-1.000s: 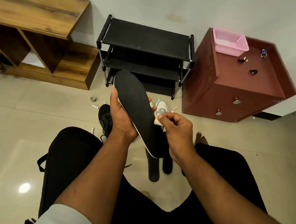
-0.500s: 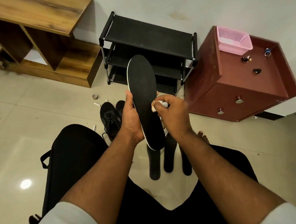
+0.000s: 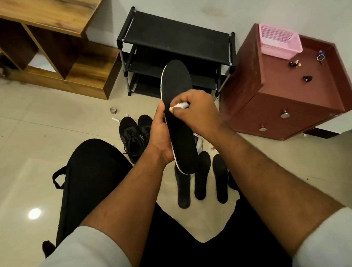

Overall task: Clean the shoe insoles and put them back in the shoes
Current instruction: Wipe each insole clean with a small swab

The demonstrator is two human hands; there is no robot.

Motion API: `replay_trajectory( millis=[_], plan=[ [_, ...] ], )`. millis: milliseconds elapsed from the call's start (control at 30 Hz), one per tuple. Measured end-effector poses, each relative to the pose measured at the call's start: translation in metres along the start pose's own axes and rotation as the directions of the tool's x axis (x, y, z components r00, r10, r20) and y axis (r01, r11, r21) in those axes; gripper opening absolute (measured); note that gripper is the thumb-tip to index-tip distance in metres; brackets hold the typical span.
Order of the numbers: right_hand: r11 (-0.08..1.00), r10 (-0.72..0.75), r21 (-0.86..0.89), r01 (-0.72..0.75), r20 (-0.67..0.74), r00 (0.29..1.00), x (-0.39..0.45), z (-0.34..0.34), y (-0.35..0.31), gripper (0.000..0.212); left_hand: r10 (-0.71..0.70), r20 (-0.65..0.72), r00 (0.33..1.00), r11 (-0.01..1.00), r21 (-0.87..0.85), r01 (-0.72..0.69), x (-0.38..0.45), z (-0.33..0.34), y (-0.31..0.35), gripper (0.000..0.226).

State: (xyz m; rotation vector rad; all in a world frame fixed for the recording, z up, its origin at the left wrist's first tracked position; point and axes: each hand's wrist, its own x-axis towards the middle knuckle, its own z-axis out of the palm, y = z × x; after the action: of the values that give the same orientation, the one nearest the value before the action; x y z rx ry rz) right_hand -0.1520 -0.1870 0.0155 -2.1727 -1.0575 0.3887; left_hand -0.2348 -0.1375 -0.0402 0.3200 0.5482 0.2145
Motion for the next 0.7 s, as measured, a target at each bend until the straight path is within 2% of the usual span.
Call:
replay_trajectory(
  millis=[133, 300, 400, 500, 600, 700],
  plan=[
    [0.994, -0.069, -0.076, 0.078, 0.116, 0.991, -0.039, 0.012, 0.006, 0.012, 0.007, -0.053, 0.999, 1.0, 0.007, -0.007, 0.004, -0.008, 0.006, 0.077],
    [0.994, -0.109, 0.012, 0.11, 0.235, 0.966, -0.102, 0.023, 0.023, 0.013, -0.032, -0.043, 0.999, 0.999, -0.031, 0.03, 0.01, -0.021, 0.014, 0.094],
    [0.993, -0.115, 0.029, 0.111, 0.163, 0.98, -0.089, 0.017, 0.02, 0.014, -0.028, -0.025, 0.999, 0.999, -0.019, 0.028, 0.011, -0.023, 0.018, 0.094],
    [0.986, -0.163, -0.022, 0.165, 0.074, 0.984, -0.05, 0.011, 0.009, 0.014, 0.021, -0.035, 0.999, 1.0, -0.012, -0.021, 0.01, -0.02, 0.017, 0.084],
    [0.971, -0.212, -0.1, 0.219, 0.074, 0.974, -0.024, 0.017, 0.003, 0.014, 0.046, -0.057, 0.997, 0.999, 0.025, -0.045, 0.008, -0.017, 0.015, 0.077],
    [0.964, -0.233, -0.105, 0.246, 0.122, 0.965, -0.039, 0.024, 0.004, 0.013, 0.023, -0.067, 0.997, 1.0, -0.02, -0.024, 0.009, -0.019, 0.017, 0.082]
  ],
)
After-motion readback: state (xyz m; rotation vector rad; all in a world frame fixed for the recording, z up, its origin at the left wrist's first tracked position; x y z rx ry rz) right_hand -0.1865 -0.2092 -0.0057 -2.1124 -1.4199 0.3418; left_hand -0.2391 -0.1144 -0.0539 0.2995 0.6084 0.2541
